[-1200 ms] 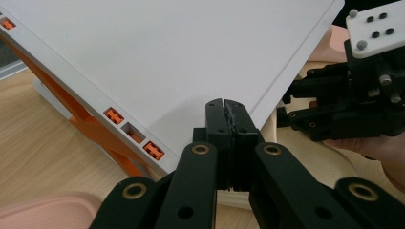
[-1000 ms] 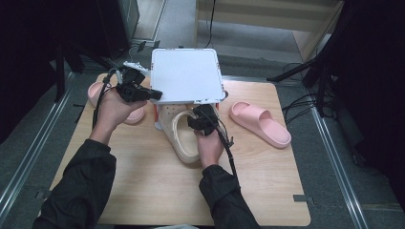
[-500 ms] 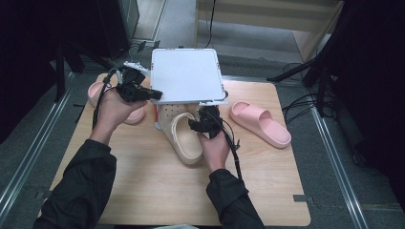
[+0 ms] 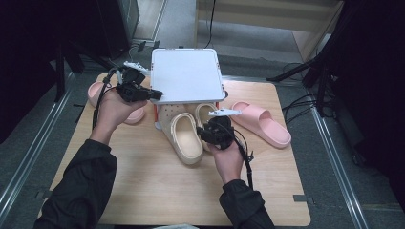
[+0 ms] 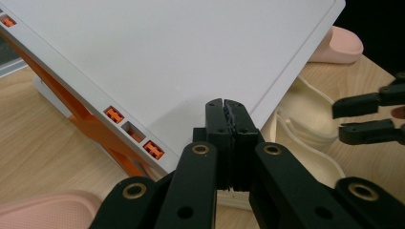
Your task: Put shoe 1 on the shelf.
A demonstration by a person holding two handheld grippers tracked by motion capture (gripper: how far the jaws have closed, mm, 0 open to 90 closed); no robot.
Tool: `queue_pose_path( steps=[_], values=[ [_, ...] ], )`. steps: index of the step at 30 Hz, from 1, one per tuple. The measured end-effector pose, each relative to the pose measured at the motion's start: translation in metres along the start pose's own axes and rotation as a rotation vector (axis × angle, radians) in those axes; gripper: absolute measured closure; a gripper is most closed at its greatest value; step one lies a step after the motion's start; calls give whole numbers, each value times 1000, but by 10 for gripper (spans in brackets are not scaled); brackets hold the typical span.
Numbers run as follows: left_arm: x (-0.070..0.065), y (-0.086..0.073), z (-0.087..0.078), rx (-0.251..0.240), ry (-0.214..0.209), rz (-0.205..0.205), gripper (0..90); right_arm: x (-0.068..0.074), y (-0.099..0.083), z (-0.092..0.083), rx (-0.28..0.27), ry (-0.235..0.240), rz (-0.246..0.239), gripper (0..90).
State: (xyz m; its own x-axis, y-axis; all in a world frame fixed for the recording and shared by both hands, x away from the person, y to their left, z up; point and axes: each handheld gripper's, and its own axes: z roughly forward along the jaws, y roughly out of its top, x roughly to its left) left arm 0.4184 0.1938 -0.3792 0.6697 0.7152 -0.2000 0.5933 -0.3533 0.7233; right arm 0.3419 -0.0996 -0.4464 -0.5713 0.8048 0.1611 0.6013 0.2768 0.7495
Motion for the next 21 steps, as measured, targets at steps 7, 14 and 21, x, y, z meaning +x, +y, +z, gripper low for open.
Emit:
queue_pose_path(
  steps=[7,14,21],
  values=[
    [-1,0,0,1,7,-1,893,10,-19,-16,16,19,-43,788],
    [0,0,0,1,3,-4,894,19,-39,-25,45,59,-77,894],
    [-1,0,0,-1,8,-7,894,29,-60,-30,54,55,-120,900]
  ],
)
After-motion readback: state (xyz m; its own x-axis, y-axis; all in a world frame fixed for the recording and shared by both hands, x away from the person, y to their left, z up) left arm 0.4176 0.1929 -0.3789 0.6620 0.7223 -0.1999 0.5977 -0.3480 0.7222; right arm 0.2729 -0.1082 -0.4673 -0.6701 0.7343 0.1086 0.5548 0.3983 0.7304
